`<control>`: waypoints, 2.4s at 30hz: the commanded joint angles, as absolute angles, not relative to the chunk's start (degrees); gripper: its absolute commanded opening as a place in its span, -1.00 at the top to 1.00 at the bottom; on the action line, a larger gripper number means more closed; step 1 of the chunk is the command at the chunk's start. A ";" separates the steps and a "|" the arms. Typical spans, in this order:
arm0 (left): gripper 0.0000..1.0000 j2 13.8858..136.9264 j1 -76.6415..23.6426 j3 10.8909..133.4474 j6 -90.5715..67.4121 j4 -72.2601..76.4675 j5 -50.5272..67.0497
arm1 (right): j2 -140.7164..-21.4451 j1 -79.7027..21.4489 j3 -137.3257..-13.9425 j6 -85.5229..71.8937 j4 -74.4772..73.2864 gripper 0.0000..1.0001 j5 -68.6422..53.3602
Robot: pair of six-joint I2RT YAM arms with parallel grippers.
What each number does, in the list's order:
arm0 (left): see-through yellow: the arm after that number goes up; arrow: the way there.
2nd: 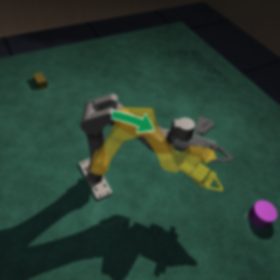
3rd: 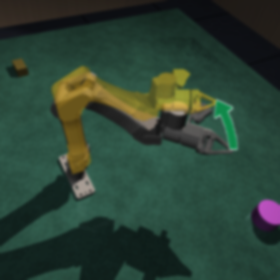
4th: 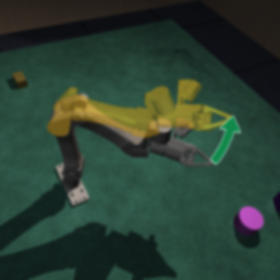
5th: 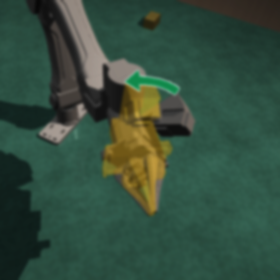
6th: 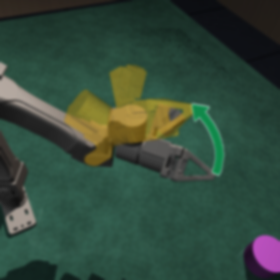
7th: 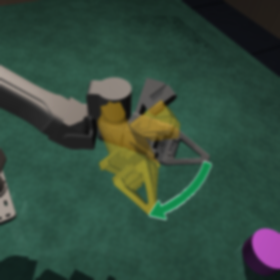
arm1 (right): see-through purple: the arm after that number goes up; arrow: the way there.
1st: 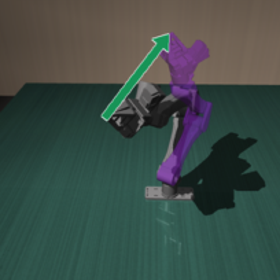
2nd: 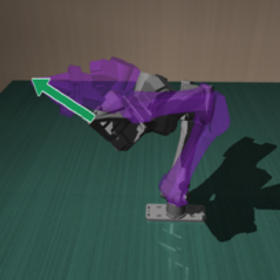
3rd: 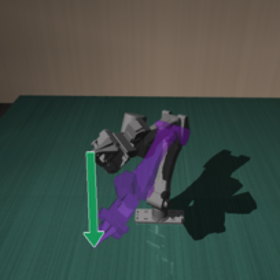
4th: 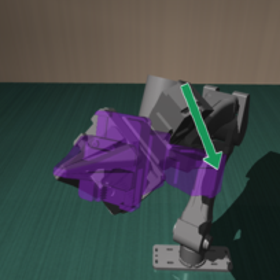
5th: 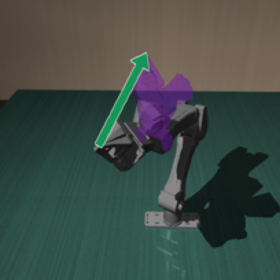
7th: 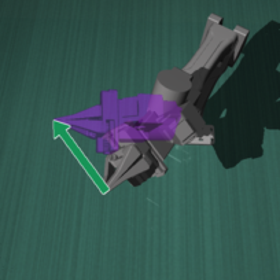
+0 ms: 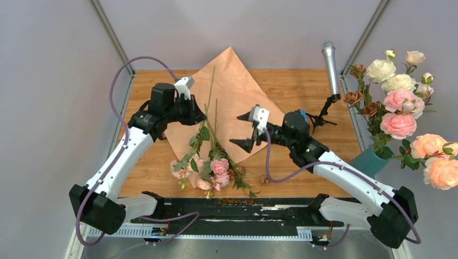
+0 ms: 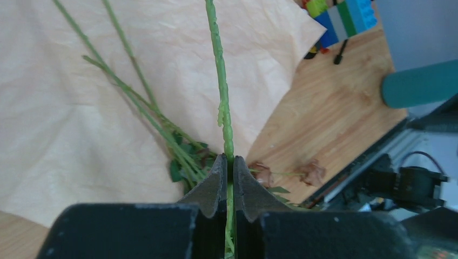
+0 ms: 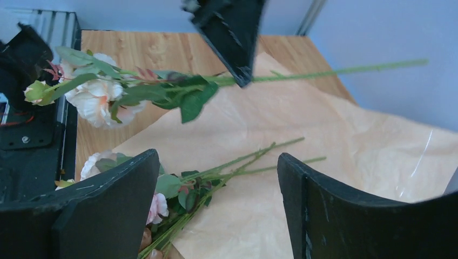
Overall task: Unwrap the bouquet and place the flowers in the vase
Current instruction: Pick up the fake flower from the wrapping paper.
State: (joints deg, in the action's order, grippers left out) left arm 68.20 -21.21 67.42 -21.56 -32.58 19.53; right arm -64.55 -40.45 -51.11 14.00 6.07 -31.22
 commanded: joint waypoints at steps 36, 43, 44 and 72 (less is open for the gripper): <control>1.00 65.98 -20.52 59.72 -29.90 -38.36 41.24 | -83.10 -74.77 -49.29 68.04 22.35 -0.14 13.65; 1.00 65.39 -20.50 58.89 -30.09 -37.88 40.94 | -85.12 -74.97 -51.93 66.19 22.51 0.61 15.78; 1.00 65.47 -20.48 58.89 -30.10 -37.87 40.76 | -85.18 -74.97 -51.90 65.98 22.54 0.70 15.90; -1.00 58.60 -12.76 77.62 -22.30 -37.40 16.19 | -67.15 -67.33 -48.52 38.88 11.91 1.00 12.34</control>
State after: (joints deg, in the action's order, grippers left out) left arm 63.18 -14.79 74.67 -23.81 -41.52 22.46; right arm -71.42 -70.26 -46.76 47.13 15.42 13.63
